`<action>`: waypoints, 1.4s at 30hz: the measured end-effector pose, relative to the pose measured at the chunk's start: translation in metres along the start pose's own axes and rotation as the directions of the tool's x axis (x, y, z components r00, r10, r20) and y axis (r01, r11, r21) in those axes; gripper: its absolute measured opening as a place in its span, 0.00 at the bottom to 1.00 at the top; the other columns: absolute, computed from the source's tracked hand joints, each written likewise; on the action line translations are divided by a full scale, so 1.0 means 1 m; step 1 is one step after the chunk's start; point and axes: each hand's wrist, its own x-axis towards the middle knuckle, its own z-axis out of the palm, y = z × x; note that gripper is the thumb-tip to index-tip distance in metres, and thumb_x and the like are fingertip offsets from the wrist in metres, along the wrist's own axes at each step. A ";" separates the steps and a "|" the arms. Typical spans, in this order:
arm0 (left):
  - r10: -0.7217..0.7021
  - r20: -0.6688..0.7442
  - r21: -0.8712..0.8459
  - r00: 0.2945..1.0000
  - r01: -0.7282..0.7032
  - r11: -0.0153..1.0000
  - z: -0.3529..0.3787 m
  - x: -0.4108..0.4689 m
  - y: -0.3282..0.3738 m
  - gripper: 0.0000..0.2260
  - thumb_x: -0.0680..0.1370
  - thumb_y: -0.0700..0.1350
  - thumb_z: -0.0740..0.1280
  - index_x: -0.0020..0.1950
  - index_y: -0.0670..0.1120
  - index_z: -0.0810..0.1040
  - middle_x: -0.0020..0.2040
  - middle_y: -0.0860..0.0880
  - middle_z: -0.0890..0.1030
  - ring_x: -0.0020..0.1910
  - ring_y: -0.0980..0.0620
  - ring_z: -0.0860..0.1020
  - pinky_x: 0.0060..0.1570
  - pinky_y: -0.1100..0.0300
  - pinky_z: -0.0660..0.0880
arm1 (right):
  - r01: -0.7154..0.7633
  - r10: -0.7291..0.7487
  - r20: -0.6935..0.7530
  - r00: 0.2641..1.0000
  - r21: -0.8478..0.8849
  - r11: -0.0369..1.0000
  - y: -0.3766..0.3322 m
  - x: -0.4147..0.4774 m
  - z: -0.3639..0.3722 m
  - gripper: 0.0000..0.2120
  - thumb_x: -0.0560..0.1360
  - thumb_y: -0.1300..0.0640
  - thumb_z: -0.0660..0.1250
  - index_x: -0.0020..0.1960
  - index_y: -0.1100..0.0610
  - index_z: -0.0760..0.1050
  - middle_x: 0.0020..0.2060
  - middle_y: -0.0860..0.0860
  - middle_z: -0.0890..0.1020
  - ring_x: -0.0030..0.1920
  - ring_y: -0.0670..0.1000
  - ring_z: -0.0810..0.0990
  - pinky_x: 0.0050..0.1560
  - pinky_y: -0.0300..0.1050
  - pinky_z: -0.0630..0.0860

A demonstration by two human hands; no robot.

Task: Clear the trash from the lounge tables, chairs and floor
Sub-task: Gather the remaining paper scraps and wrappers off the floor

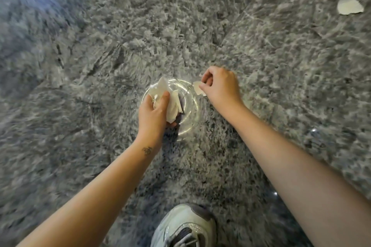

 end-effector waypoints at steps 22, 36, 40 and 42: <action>-0.072 0.445 -0.049 0.893 0.104 0.993 0.094 0.000 0.033 0.18 0.79 0.56 0.58 0.58 0.43 0.75 0.39 0.47 0.81 0.32 0.53 0.79 0.25 0.61 0.73 | -0.024 0.194 -0.236 0.952 0.574 0.818 0.017 -0.035 -0.041 0.08 0.70 0.62 0.72 0.39 0.54 0.74 0.31 0.44 0.75 0.32 0.41 0.73 0.35 0.36 0.74; 0.070 0.608 0.126 0.791 -0.184 0.975 0.183 0.016 0.179 0.08 0.80 0.49 0.61 0.46 0.47 0.75 0.30 0.53 0.80 0.28 0.56 0.78 0.20 0.64 0.69 | -0.088 0.108 -0.040 0.993 0.337 0.937 0.026 0.011 -0.253 0.06 0.72 0.63 0.70 0.46 0.56 0.74 0.35 0.46 0.75 0.37 0.46 0.74 0.37 0.30 0.69; 0.046 0.611 0.138 0.790 -0.163 0.977 0.222 0.027 0.207 0.11 0.80 0.49 0.61 0.51 0.43 0.75 0.35 0.49 0.81 0.31 0.52 0.79 0.21 0.63 0.70 | -0.174 0.216 -0.133 0.967 0.271 0.947 0.065 0.024 -0.293 0.06 0.71 0.66 0.70 0.45 0.59 0.75 0.31 0.47 0.74 0.34 0.48 0.72 0.39 0.39 0.69; 0.031 0.599 0.150 0.800 -0.151 0.977 0.248 0.038 0.209 0.12 0.80 0.50 0.61 0.54 0.41 0.74 0.39 0.47 0.80 0.32 0.51 0.79 0.22 0.63 0.70 | -0.208 0.268 -0.204 0.942 0.275 0.939 0.091 0.037 -0.299 0.07 0.70 0.66 0.70 0.44 0.57 0.74 0.30 0.46 0.73 0.31 0.45 0.70 0.38 0.39 0.68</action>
